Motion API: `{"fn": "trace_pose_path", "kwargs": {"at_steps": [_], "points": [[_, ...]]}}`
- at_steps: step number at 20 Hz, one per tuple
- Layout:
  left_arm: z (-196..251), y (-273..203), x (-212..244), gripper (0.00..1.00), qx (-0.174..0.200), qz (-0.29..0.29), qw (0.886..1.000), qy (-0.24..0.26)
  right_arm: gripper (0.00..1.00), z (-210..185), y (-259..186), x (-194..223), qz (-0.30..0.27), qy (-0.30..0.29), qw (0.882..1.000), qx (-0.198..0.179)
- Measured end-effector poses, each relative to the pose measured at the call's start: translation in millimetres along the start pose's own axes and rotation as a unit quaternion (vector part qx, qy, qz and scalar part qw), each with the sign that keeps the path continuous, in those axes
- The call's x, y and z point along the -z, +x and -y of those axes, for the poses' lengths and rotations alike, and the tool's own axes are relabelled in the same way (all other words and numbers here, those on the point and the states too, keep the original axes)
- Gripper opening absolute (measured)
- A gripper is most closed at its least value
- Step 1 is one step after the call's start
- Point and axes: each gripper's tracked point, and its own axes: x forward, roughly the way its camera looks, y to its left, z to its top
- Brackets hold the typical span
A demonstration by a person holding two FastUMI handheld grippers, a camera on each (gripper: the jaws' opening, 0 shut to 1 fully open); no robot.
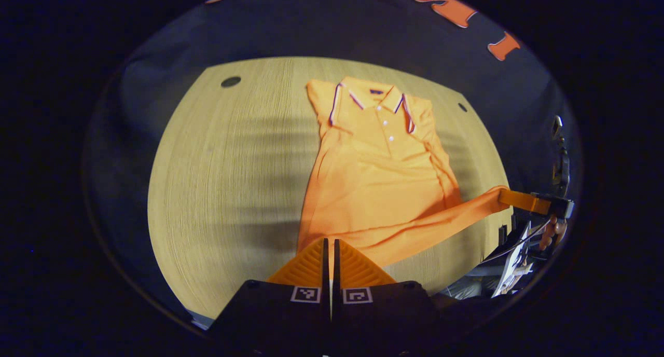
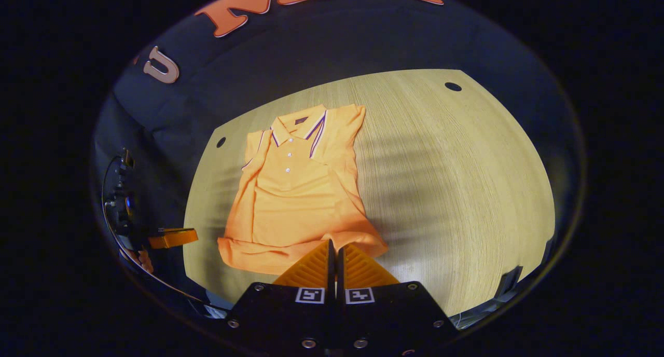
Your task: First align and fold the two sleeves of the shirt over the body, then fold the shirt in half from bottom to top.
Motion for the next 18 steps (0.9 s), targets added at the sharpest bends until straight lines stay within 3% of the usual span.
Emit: {"fn": "trace_pose_path", "kwargs": {"at_steps": [2,3,4,6,10,11,12,16,17,18], "points": [[-15,25,13,0.05,-0.016,-0.036,0.999,-0.006,0.00,2,9,-3,-0.003,0.002,1.000,-0.001],[-22,24,17,0.28,-0.025,-0.051,0.998,-0.007,0.00,2,11,-4,-0.004,0.005,1.000,0.000],[-25,31,21,0.30,-0.029,-0.062,0.998,-0.012,0.00,2,13,-4,-0.006,0.006,1.000,-0.001],[-14,38,31,0.67,-0.012,-0.088,0.995,-0.039,0.00,3,16,-3,-0.010,0.004,1.000,0.001],[-10,52,42,0.68,-0.018,-0.119,0.991,-0.058,0.00,4,17,-3,-0.011,0.006,1.000,0.000],[-8,55,43,0.72,-0.019,-0.123,0.990,-0.065,0.00,3,19,-3,-0.012,0.009,1.000,-0.001],[-6,59,45,0.68,-0.019,-0.125,0.989,-0.072,0.00,5,20,-2,-0.012,0.012,1.000,0.001],[-9,72,49,0.65,-0.038,-0.123,0.989,-0.075,0.01,9,21,2,-0.015,0.017,1.000,0.000],[-8,66,42,0.24,-0.038,-0.117,0.989,-0.082,0.00,9,21,3,-0.016,0.018,1.000,-0.003],[-7,67,42,0.19,-0.032,-0.114,0.991,-0.069,0.00,9,22,3,-0.015,0.021,1.000,-0.004]]}}
